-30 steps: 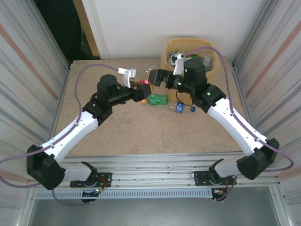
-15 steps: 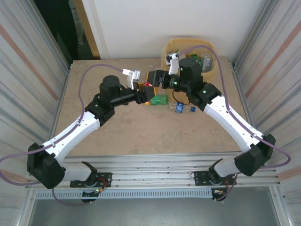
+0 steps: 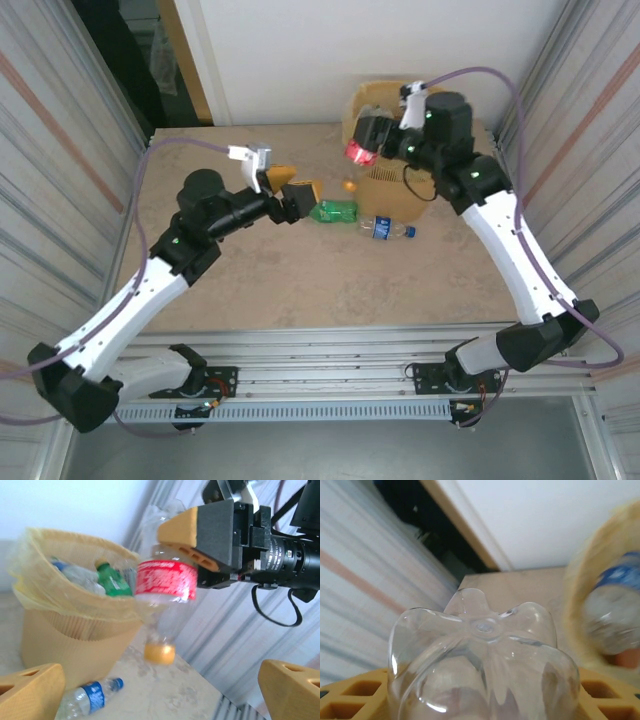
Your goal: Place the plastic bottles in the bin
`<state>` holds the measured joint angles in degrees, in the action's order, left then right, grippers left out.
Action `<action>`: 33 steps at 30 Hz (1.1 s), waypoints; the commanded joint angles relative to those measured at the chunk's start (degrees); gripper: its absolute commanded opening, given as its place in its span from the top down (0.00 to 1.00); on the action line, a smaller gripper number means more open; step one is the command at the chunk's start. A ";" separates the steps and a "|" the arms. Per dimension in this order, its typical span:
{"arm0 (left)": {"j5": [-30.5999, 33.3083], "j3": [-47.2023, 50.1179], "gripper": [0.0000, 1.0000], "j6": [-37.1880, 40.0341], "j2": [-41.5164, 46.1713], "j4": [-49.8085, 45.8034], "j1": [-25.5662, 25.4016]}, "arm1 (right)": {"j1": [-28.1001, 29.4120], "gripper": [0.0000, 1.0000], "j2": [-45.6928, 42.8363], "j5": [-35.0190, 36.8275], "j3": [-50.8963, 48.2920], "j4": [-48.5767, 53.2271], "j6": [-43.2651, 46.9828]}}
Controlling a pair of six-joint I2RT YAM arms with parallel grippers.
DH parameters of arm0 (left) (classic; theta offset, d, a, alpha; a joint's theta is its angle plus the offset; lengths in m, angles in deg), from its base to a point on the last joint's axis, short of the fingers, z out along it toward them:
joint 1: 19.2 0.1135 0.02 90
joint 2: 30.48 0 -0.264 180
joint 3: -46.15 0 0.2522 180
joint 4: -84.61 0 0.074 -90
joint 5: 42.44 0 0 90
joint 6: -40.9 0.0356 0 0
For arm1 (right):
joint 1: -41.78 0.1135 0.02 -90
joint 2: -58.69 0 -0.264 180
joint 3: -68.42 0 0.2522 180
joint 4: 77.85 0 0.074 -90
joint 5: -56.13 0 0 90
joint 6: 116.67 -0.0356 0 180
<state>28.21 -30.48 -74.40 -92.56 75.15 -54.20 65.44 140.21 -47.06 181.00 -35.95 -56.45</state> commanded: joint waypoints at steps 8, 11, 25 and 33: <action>19.48 -1.22 0.01 8.00 4.94 -17.67 -0.22 | -12.62 0.52 12.27 -2.91 20.99 13.99 5.31; 21.38 -0.72 0.01 8.56 6.08 -18.94 -0.21 | -13.95 0.52 18.81 -3.05 29.76 19.22 7.28; 24.15 -0.23 0.01 9.57 6.92 -21.87 0.65 | -16.45 0.51 34.73 -3.57 43.82 26.21 8.87; 24.31 -0.10 0.01 9.35 6.35 -21.69 0.71 | -15.60 0.38 37.80 -3.74 43.87 27.29 9.96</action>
<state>51.34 -30.48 -65.79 -86.40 53.49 -54.03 49.33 176.91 -49.22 222.66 -9.67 -48.42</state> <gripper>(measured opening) 0.988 0.605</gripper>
